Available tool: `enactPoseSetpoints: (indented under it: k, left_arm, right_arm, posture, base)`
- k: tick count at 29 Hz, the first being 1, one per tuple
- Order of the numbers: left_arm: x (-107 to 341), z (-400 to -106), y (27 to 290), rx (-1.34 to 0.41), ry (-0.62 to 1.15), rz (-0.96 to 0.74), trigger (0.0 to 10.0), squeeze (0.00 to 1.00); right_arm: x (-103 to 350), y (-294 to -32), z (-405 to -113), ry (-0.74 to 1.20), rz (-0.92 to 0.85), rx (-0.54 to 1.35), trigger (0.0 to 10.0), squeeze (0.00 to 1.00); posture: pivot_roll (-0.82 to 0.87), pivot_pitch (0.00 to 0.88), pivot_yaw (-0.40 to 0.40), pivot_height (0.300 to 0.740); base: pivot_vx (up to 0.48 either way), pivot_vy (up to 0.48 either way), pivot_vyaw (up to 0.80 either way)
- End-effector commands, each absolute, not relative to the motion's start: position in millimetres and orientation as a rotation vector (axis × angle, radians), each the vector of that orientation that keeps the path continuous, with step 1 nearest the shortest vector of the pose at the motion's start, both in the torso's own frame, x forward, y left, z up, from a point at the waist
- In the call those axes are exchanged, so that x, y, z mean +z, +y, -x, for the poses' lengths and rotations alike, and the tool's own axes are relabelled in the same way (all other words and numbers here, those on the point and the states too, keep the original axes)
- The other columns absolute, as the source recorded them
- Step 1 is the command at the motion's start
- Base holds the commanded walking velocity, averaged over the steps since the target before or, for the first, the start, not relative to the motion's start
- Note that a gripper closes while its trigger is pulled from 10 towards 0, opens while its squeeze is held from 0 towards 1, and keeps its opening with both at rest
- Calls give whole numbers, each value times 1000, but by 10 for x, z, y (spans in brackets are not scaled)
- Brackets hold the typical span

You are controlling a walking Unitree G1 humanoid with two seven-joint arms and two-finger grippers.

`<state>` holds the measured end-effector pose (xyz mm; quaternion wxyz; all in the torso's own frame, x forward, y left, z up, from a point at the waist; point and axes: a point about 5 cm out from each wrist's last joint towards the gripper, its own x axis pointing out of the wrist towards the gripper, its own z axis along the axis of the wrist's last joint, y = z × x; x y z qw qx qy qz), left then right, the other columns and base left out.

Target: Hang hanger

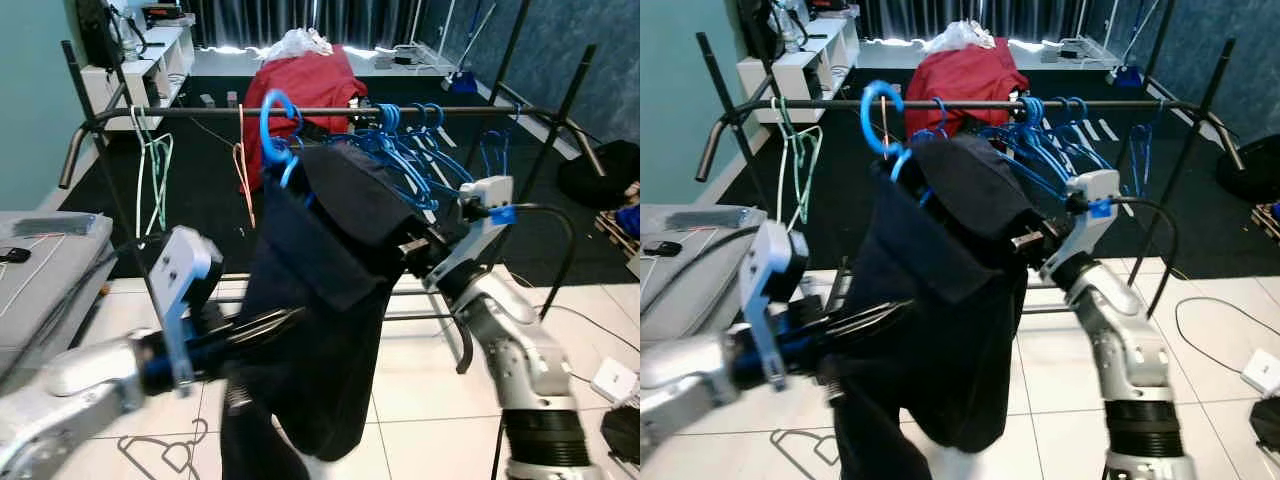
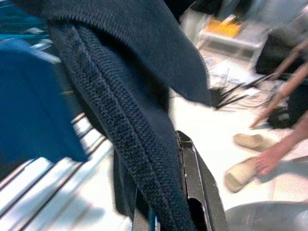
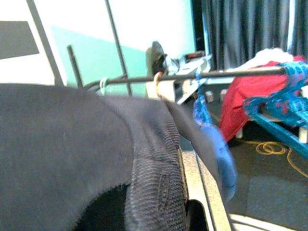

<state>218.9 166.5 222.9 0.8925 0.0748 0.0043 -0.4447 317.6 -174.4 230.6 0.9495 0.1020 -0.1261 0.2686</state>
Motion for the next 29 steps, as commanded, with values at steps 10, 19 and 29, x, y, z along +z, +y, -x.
enactPoseSetpoints:
  k: [10,19,29]
  left_arm:
    - [2635,-1918,1879,-1138,-81,-418,10000,0]
    - [2635,-1754,1796,-1360,14,-589,10000,0]
    - [2233,-1839,1732,-1473,191,-850,10000,0]
  right_arm:
    - [2389,-2003,-3211,-267,-163,430,0,0]
    - [2399,-2022,-3247,-259,-182,405,0,0]
    - [2415,-2054,-3283,-258,-252,383,0,0]
  posture:
    - [-8,0,-19,740]
    - [-4,0,-29,740]
    - [7,0,-32,740]
  base:
    - [0,0,0]
    - [0,0,0]
    - [0,0,0]
